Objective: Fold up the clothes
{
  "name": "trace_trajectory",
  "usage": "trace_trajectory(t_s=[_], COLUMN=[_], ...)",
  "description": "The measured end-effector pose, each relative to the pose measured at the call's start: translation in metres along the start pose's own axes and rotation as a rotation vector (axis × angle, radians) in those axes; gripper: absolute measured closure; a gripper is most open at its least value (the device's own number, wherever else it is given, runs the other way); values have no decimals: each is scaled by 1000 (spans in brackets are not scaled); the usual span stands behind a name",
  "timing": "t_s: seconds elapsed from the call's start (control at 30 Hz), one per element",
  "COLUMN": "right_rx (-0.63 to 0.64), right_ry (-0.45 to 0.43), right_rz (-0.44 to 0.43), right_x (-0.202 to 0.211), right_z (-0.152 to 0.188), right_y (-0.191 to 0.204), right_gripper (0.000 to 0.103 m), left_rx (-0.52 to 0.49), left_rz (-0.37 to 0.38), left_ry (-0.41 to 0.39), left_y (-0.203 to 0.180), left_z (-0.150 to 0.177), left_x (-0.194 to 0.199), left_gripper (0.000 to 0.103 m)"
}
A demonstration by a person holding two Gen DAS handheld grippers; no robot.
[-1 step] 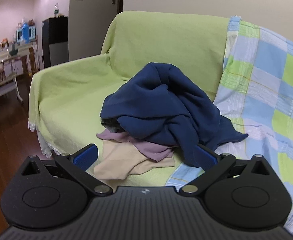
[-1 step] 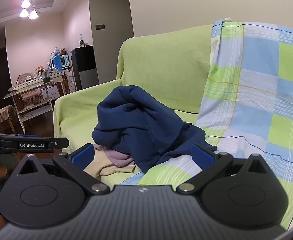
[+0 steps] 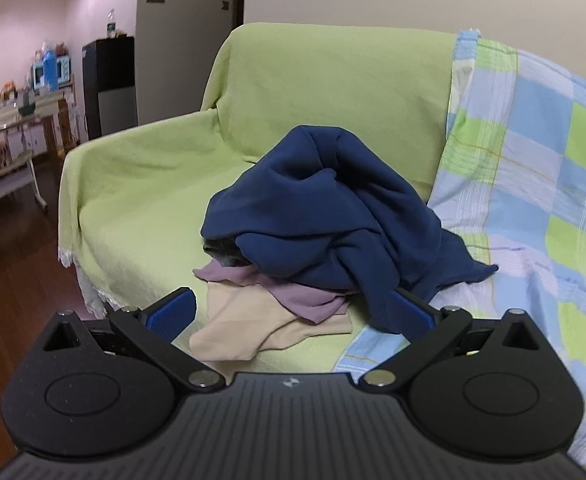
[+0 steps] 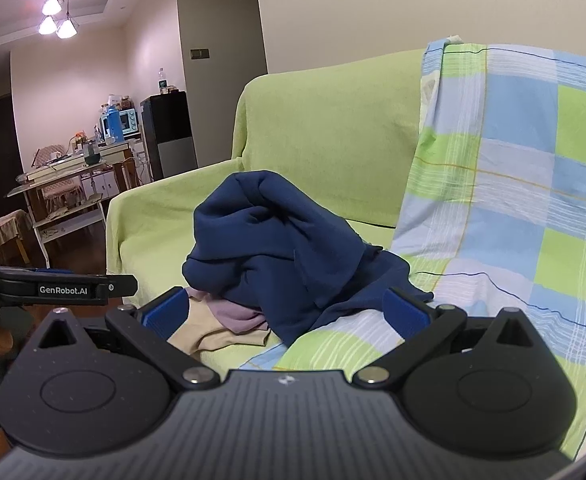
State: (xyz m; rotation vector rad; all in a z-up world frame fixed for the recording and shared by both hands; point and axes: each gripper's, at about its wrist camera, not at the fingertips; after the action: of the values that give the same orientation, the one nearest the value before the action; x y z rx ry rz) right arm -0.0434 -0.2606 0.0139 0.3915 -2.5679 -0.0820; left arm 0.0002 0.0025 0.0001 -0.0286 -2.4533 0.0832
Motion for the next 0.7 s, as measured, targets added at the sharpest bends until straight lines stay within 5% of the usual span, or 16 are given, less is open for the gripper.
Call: trace_trajectory(t_s=[0.13, 0.3, 0.4, 0.7], right_rx=[-8, -19, -13, -2], right_ry=[4, 8, -2, 3], right_rz=[5, 11, 15, 21], right_x=[-2, -5, -8, -5], right_z=[-1, -1, 3, 1], right_y=[-3, -7, -9, -7], right_gripper=[1, 1, 1, 1], left_rx=[-8, -110, -65, -66], left_rz=[7, -50, 7, 21], left_ry=[19, 2, 10, 10], left_y=[13, -28, -15, -15], left_z=[-5, -1, -8, -8], left_x=[-3, -12, -8, -9], left_gripper=[0, 0, 0, 1])
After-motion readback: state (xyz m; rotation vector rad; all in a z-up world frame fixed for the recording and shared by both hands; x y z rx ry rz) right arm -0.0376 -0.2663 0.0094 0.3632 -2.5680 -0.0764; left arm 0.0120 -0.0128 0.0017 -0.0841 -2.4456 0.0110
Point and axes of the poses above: each gripper's, at about its wrist camera, not at the fingertips, and x roughly against the way its jaws point, y to its left, z to its underside, and after that the axes turned 8 degrees about y, right-handed
